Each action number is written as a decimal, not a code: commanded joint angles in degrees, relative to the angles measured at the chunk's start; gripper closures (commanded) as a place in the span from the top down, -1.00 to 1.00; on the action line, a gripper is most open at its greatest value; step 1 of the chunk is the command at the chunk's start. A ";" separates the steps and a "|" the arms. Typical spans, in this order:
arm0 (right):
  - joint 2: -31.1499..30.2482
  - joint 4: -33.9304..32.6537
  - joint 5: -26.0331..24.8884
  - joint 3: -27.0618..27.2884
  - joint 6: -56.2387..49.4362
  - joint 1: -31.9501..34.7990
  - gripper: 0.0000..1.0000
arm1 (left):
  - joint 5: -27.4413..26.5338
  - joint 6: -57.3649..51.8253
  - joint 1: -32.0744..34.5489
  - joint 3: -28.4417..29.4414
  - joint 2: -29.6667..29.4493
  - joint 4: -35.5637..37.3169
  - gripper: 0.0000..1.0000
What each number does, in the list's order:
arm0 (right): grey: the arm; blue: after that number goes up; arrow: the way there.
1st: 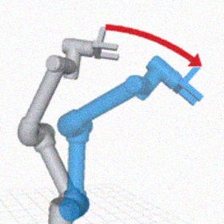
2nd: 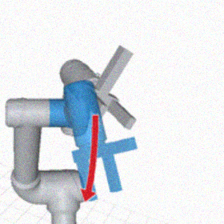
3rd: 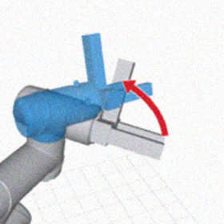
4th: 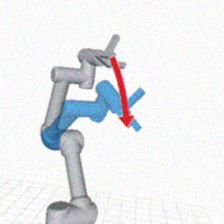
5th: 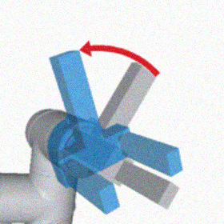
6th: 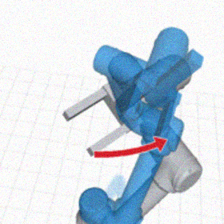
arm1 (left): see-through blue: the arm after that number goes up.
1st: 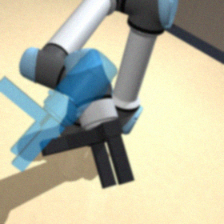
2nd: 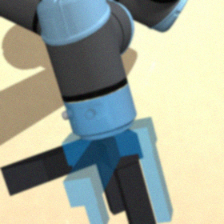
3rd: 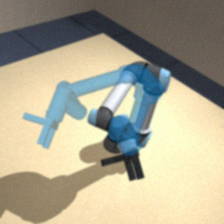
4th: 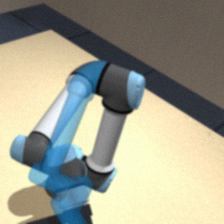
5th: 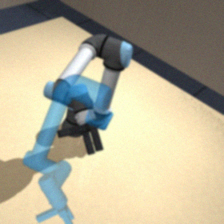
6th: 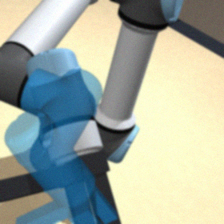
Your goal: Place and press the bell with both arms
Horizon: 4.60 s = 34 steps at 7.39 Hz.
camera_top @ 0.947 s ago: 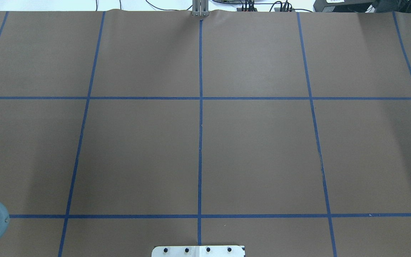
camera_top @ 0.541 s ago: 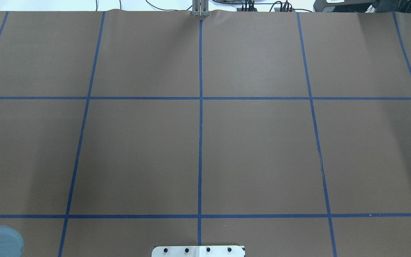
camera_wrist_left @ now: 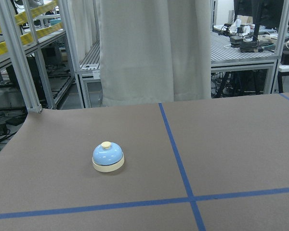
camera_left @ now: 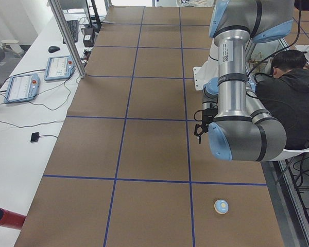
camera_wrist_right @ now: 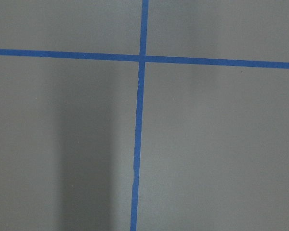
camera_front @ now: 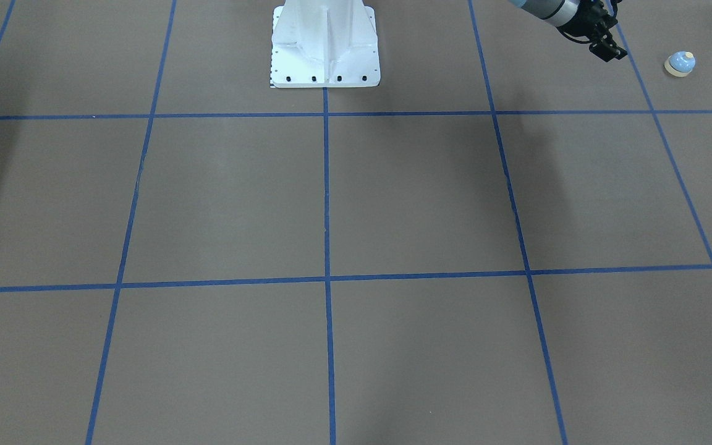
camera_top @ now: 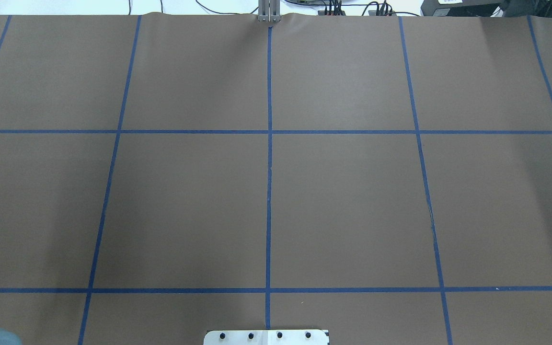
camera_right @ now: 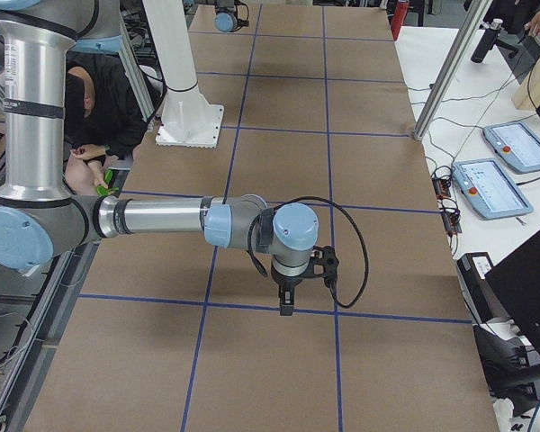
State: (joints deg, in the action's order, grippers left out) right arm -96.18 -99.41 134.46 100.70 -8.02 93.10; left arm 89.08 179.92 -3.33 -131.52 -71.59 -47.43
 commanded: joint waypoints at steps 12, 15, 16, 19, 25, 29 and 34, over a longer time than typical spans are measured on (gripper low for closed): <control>0.64 0.01 0.19 0.64 0.81 -0.02 1.00 | 3.73 11.94 -14.77 22.97 14.99 -33.87 1.00; 0.64 -0.08 0.54 0.81 0.82 -0.02 1.00 | 3.64 11.86 -15.04 27.53 15.07 -37.72 1.00; 0.55 -0.08 0.54 0.90 0.82 -0.02 1.00 | 3.64 11.86 -15.04 27.98 15.42 -38.00 1.00; 0.55 -0.08 0.54 1.08 0.82 -0.02 1.00 | 3.64 11.94 -15.39 29.47 15.34 -38.70 1.00; 0.99 -0.17 0.37 1.78 0.82 -0.02 1.00 | 3.64 11.95 -16.97 32.99 15.25 -43.01 0.96; 1.08 -0.17 0.36 1.87 0.82 -0.02 1.00 | 3.73 15.71 -18.37 32.91 15.34 -42.57 -0.99; 0.99 -0.52 0.45 1.78 0.82 -0.02 1.00 | 5.67 12.05 -20.05 15.55 27.88 -41.70 -1.00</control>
State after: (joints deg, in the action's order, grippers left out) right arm -95.18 -99.83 134.90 102.52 -7.21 93.08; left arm 94.58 193.74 -23.36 -109.16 -48.05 -89.26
